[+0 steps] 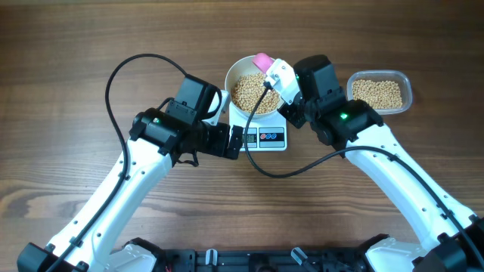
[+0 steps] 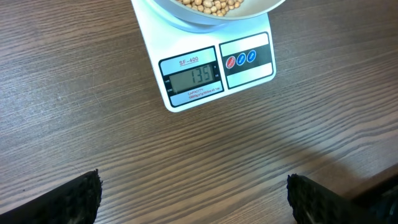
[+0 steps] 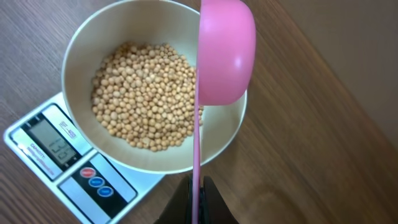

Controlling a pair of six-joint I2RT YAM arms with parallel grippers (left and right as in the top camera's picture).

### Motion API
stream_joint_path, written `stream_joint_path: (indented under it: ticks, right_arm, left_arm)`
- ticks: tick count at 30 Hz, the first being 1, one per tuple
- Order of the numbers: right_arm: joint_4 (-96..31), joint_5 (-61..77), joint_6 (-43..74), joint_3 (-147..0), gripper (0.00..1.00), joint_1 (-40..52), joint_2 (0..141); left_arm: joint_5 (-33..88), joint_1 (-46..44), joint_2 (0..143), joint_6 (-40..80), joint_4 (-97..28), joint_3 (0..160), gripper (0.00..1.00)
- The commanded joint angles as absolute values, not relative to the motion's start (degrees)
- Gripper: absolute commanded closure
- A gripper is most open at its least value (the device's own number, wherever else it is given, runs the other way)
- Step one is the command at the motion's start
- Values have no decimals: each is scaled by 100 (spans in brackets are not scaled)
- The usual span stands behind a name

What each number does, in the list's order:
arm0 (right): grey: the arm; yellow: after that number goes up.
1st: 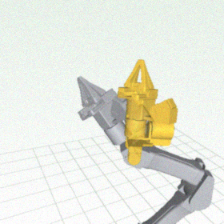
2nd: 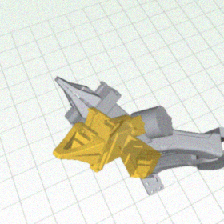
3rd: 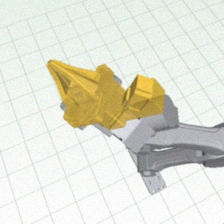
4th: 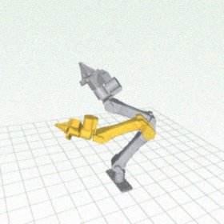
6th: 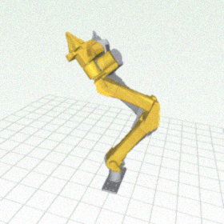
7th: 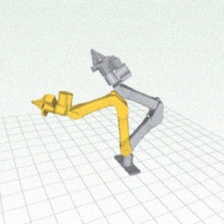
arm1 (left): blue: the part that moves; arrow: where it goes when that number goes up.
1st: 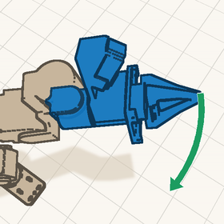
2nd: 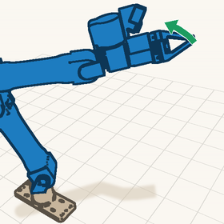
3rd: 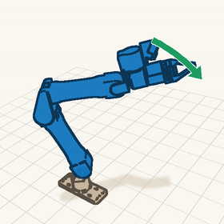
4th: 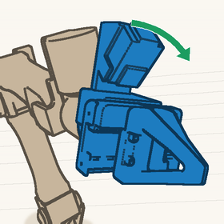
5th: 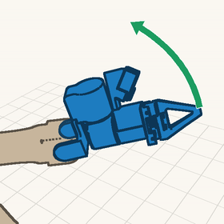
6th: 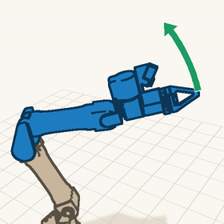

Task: Scoop item into bowl and weigh 150g on scale
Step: 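Move the empty scoop right back over the soybean tub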

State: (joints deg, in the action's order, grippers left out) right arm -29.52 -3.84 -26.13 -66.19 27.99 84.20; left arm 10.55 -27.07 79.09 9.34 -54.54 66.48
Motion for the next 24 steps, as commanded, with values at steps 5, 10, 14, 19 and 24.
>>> stream_joint_path:
  ticks: [5, 10, 14, 19, 24]
  right_arm:
    - [-2773, 368, -1015, -6731, 96, 2569, 8230]
    - [-2517, 1909, -454, -6731, 96, 1481, 7826]
    - [-2602, 3035, -276, -6729, 96, 12, 7605]
    - [-3505, 3026, -506, -6726, 96, -1531, 7629]
    - [-4392, 1940, -1802, -6705, 96, -2075, 7634]
  left_arm:
    - [1125, -2722, 7931, 947, -5443, 6632, 0]
    - [1125, -2722, 7931, 947, -5443, 6632, 0]
    - [1125, -2722, 7931, 947, -5443, 6632, 0]
    - [1125, -2722, 7931, 947, -5443, 6632, 0]
    - [1125, -2722, 7931, 947, -5443, 6632, 0]
